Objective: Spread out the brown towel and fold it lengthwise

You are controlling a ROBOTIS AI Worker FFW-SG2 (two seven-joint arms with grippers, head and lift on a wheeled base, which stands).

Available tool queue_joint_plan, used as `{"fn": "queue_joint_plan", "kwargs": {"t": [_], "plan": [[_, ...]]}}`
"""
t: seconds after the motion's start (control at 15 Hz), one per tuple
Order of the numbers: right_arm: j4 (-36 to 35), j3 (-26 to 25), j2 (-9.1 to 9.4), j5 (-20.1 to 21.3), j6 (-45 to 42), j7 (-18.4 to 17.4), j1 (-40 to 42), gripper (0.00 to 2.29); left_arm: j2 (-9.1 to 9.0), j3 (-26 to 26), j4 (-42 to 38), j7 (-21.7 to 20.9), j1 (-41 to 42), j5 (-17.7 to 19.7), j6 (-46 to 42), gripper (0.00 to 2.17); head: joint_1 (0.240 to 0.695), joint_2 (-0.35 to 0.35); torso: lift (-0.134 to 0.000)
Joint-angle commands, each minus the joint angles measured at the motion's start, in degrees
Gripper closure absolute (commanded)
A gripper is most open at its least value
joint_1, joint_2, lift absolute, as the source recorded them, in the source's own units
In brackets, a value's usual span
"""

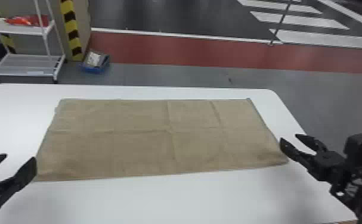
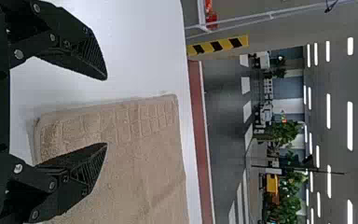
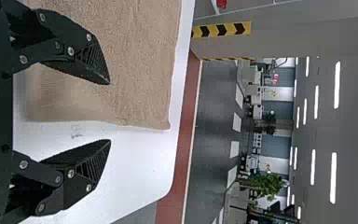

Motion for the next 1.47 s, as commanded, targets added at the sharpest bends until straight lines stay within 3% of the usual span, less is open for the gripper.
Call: {"fn": "queue_joint_plan", "kwargs": {"t": [0.0,0.13,0.2,0.33,0.53,0.73,1.0,1.2,1.4], "plan": [[0.43,-0.34,0.03,1.22,-4.12,-0.27,0.82,0.31,0.50,1.24,6.23,-2.58,-0.15,-0.45,-10.85,0.26,0.695,-0.177,-0.125],[2.01,-0.69,-0.06,2.89,-6.94,-0.27,0.82,0.31,0.59,2.74,11.94,-7.33,-1.38,-0.37,-18.05,0.23,0.695,-0.171,-0.125],[2.98,-0.42,-0.06,5.88,-9.40,0.17,0.82,0.31,0.68,3.53,14.67,-9.79,-1.82,-0.37,-22.27,0.12,0.695,-0.168,-0.125],[4.56,0.02,0.03,11.15,-11.68,0.43,0.99,0.37,1.55,3.97,18.01,-11.90,-2.70,-0.28,-23.85,0.12,0.695,-0.166,-0.125],[8.25,-0.95,-0.50,11.85,-15.02,1.05,1.08,0.47,1.91,3.88,21.96,-15.33,-3.41,-0.01,-31.76,0.12,0.695,-0.155,-0.125],[8.87,-2.44,-0.67,11.41,-15.02,1.66,1.35,0.47,3.40,3.00,24.16,-17.52,-4.90,-0.89,-28.60,0.26,0.695,-0.174,-0.125],[9.75,-3.15,-1.11,10.54,-15.02,1.93,1.35,0.47,3.75,3.00,24.69,-24.47,-6.48,-1.07,-21.57,0.36,0.695,-0.207,-0.125],[10.10,-3.24,-1.20,10.54,-15.02,1.93,1.26,0.47,3.75,3.09,24.69,-25.70,-6.83,-0.89,-21.04,0.36,0.695,-0.226,-0.125],[10.54,-3.24,-1.29,10.18,-15.02,1.93,1.26,0.47,3.75,2.56,24.86,-25.87,-7.45,-1.95,-19.81,0.55,0.695,-0.228,-0.125]]}}
